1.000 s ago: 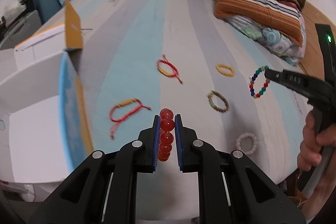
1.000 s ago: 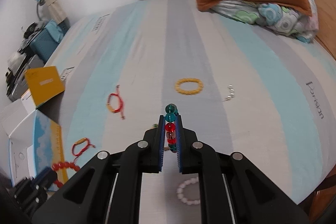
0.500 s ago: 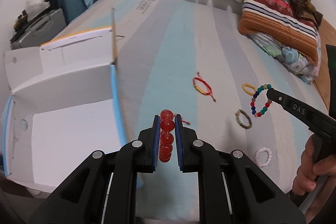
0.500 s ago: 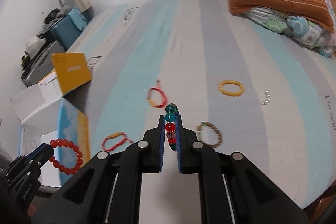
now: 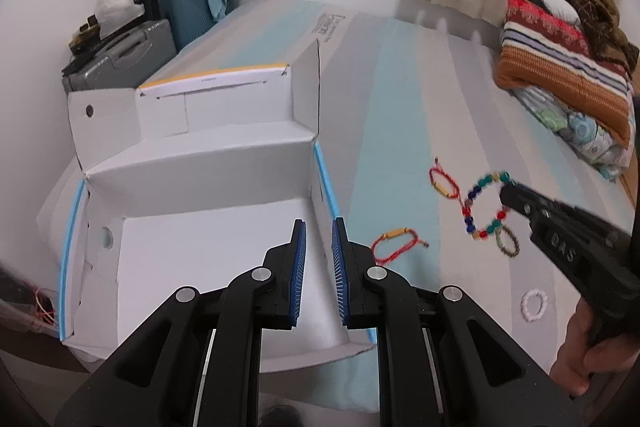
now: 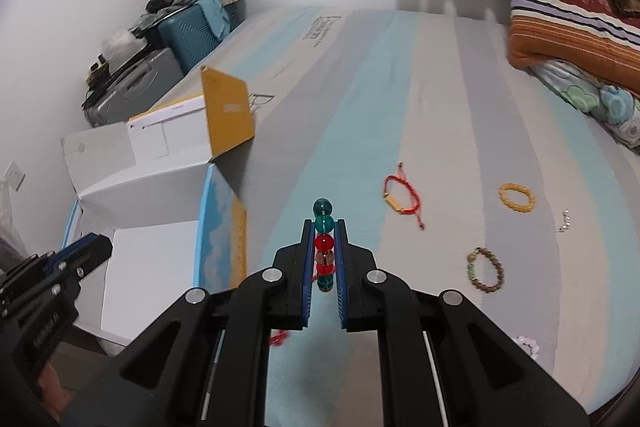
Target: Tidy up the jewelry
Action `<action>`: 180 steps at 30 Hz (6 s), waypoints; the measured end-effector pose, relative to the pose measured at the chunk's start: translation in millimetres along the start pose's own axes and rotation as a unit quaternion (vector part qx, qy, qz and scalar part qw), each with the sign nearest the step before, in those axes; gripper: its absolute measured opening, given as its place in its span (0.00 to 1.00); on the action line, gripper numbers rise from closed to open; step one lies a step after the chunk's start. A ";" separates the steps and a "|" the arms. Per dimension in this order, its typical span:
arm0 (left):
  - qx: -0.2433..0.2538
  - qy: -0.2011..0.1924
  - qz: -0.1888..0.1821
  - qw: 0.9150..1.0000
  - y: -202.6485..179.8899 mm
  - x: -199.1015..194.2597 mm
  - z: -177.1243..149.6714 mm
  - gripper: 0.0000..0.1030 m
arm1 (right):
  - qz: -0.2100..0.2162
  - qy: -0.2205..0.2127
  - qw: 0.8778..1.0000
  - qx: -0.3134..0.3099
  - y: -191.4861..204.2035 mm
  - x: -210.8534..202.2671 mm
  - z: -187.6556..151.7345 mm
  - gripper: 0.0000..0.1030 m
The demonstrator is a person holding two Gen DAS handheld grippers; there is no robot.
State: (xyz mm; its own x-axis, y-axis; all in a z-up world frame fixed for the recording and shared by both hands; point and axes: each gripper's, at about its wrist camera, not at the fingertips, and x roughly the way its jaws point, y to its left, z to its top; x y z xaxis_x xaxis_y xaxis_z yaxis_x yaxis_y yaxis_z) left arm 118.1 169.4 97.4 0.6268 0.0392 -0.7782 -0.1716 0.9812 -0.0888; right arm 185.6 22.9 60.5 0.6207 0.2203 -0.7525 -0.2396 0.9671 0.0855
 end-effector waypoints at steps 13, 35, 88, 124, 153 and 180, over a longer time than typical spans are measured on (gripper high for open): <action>0.044 0.035 -0.037 0.998 -86.5 50.8 -46.8 0.26 | -0.045 0.009 0.998 0.048 -91.7 -1.8 -4.4 0.09; 0.058 0.033 0.031 0.997 -133.0 158.2 -88.8 0.71 | -0.048 0.070 0.995 0.052 -137.8 35.2 -35.4 0.09; 0.015 0.067 -0.024 0.997 -135.1 153.6 -98.5 0.12 | -0.033 0.073 0.996 0.041 -129.1 39.2 -38.8 0.09; -0.009 0.021 -0.026 0.999 -84.6 17.7 -30.3 0.12 | 0.012 -0.006 0.999 0.032 -109.2 -40.0 -11.3 0.09; -0.090 0.024 0.020 0.995 81.9 -7.0 -36.7 0.12 | 0.117 -0.035 0.992 -0.027 32.4 -39.2 -3.6 0.09; -0.140 0.079 0.059 0.985 221.2 49.8 -72.8 0.12 | 0.108 0.081 0.984 -0.113 170.5 76.6 -48.5 0.09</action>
State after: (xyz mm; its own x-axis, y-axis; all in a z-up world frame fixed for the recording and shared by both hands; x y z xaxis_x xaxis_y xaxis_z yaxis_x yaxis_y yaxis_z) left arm 56.0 374.5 -6.3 0.4671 0.0972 -0.8788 -0.4533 0.8797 -0.1437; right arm 156.1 198.5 -14.2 0.4139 0.3759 -0.8291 -0.5243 0.8430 0.1205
